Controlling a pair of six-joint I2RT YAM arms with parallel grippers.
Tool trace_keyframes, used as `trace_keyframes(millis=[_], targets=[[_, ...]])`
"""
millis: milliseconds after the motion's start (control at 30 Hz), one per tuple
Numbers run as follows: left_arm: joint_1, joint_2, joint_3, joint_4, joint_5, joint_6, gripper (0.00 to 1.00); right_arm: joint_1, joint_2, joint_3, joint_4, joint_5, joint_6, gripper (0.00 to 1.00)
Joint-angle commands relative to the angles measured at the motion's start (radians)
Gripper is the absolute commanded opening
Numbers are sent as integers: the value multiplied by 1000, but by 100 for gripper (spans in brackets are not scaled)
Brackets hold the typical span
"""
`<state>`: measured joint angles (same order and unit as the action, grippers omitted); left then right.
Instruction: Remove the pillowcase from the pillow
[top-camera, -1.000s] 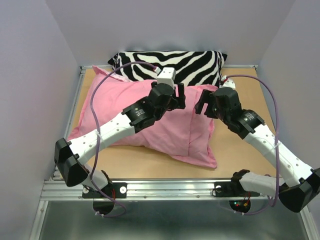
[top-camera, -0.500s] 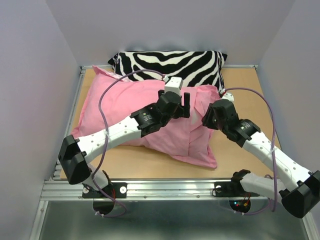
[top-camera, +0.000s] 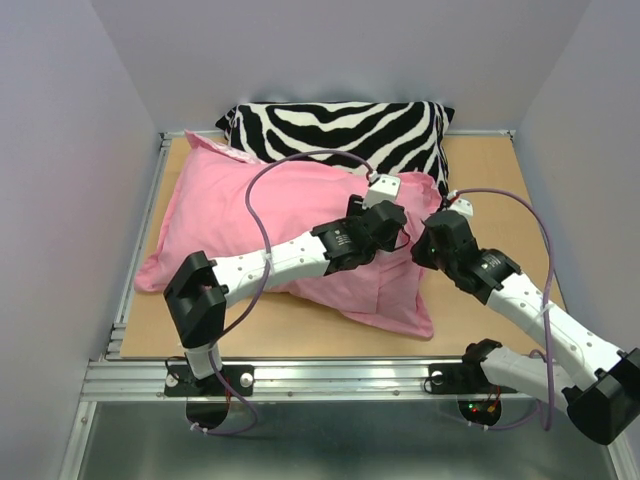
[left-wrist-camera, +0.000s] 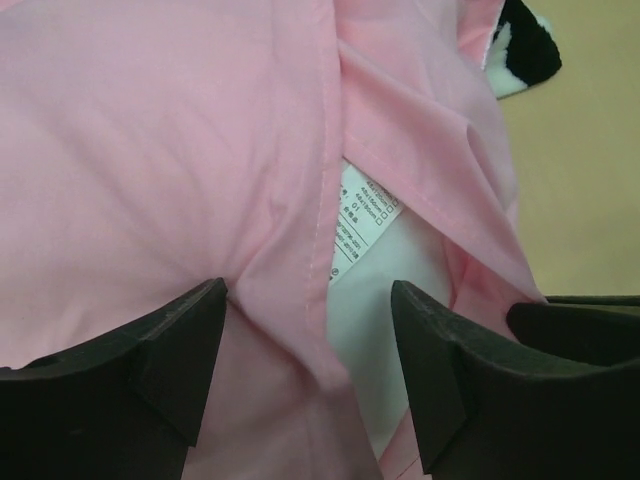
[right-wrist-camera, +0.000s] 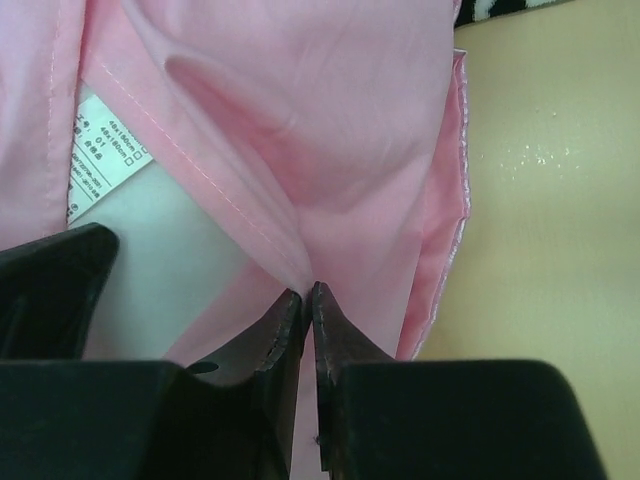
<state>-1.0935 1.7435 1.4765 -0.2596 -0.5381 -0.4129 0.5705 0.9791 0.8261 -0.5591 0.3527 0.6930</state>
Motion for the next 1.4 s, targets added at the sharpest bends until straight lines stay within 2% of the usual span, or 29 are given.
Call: trace_keyframes(millis=[0,33,100,133,167,200,233,467,600,733,1000,1133,1367], targets=[[0,-39,4,-95,-149,-35,56,-1,18,-21,48,60,10,14],[1,-48,-4,-98,-170,-33,48,-1,23,-24,54,61,8,14],[7,-64,-27,-101,-178,-35,40,-1,30,-31,57,62,8,13],[15,-76,-31,-110,-180,-35,28,-1,35,-38,59,62,11,13],[32,-81,-36,-116,-181,-36,20,-3,38,-44,64,54,16,12],[46,-90,-47,-128,-184,-38,5,-4,38,-48,67,51,19,12],[59,-96,-56,-135,-184,-40,0,-7,35,-64,71,42,20,11],[213,-257,-201,-129,-163,-32,0,-34,21,-111,91,14,25,11],[349,-352,-296,-138,-135,-32,0,-101,17,-146,97,-43,14,11],[474,-459,-406,-72,-62,-23,0,-162,24,-194,146,-127,11,11],[442,-414,-456,20,147,-1,0,-169,110,-312,456,-480,66,6],[371,-381,-404,36,153,19,14,-169,109,-335,505,-498,71,5],[276,-328,-217,-33,95,51,37,-169,89,-324,511,-497,68,4]])
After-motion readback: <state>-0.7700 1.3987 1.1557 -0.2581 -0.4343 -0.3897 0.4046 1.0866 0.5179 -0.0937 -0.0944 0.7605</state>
